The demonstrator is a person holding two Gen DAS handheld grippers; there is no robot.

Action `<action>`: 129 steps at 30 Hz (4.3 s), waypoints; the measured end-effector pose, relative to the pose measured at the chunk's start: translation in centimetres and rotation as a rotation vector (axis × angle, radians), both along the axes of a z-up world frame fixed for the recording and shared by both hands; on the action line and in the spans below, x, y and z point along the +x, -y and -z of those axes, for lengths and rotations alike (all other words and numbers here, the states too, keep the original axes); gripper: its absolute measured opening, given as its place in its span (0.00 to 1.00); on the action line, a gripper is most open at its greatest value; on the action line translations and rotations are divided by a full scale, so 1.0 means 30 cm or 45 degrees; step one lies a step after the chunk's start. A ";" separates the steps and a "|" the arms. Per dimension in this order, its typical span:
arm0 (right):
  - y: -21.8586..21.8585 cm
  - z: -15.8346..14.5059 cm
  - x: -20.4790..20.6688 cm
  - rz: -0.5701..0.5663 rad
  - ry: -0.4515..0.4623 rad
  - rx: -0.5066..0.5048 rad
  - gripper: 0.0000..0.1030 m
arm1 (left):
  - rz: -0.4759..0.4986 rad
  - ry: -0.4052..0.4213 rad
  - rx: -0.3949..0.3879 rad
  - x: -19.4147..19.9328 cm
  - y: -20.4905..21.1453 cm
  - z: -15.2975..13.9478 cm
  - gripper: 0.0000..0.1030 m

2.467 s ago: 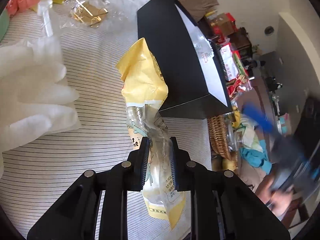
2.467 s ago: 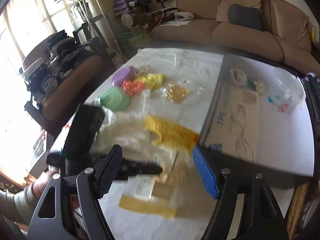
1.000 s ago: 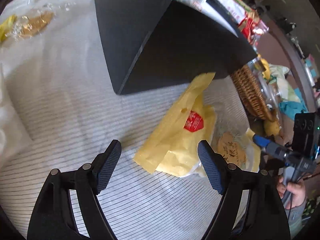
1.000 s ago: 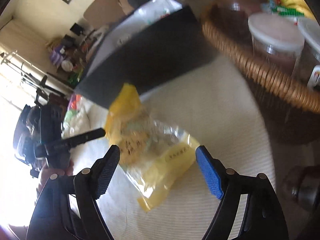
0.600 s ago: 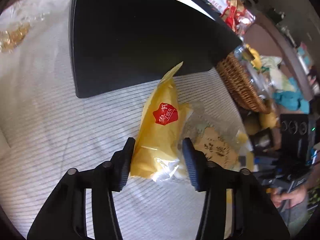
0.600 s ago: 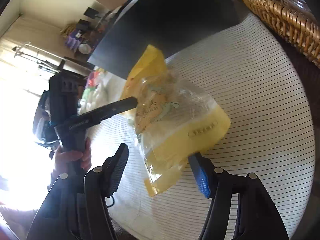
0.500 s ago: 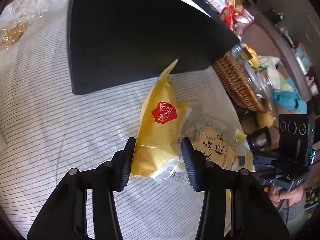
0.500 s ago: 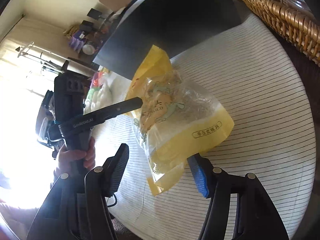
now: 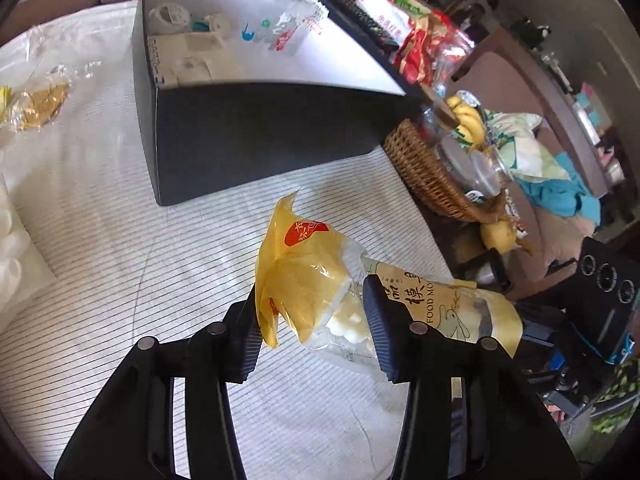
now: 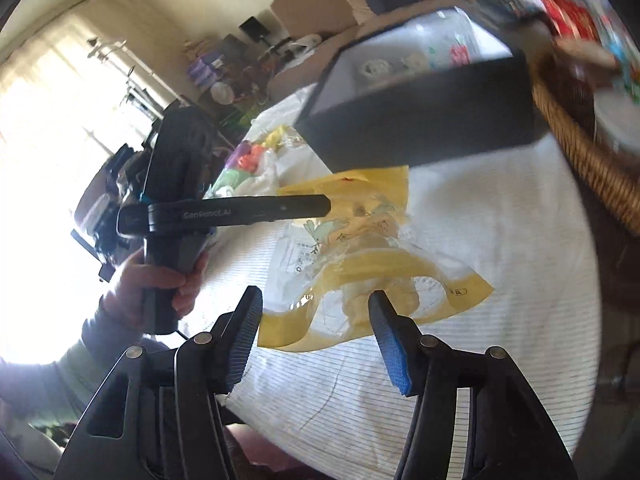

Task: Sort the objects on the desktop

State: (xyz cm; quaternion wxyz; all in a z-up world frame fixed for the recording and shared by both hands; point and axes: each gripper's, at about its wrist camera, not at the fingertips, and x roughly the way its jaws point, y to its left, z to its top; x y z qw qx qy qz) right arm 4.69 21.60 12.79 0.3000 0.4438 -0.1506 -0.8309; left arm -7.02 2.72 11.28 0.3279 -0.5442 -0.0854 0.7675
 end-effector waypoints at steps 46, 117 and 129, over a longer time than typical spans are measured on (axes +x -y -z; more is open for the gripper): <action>-0.125 -0.206 -0.696 0.108 -0.133 0.334 0.68 | 0.033 -0.132 -0.467 -0.716 -0.253 -0.110 0.74; 0.195 0.317 -0.201 0.315 -0.062 0.606 1.00 | -0.702 -0.181 -0.541 0.242 0.208 0.162 1.00; 0.115 0.354 -0.249 0.364 -0.094 0.676 1.00 | -0.656 -0.232 -0.558 0.168 0.057 0.203 1.00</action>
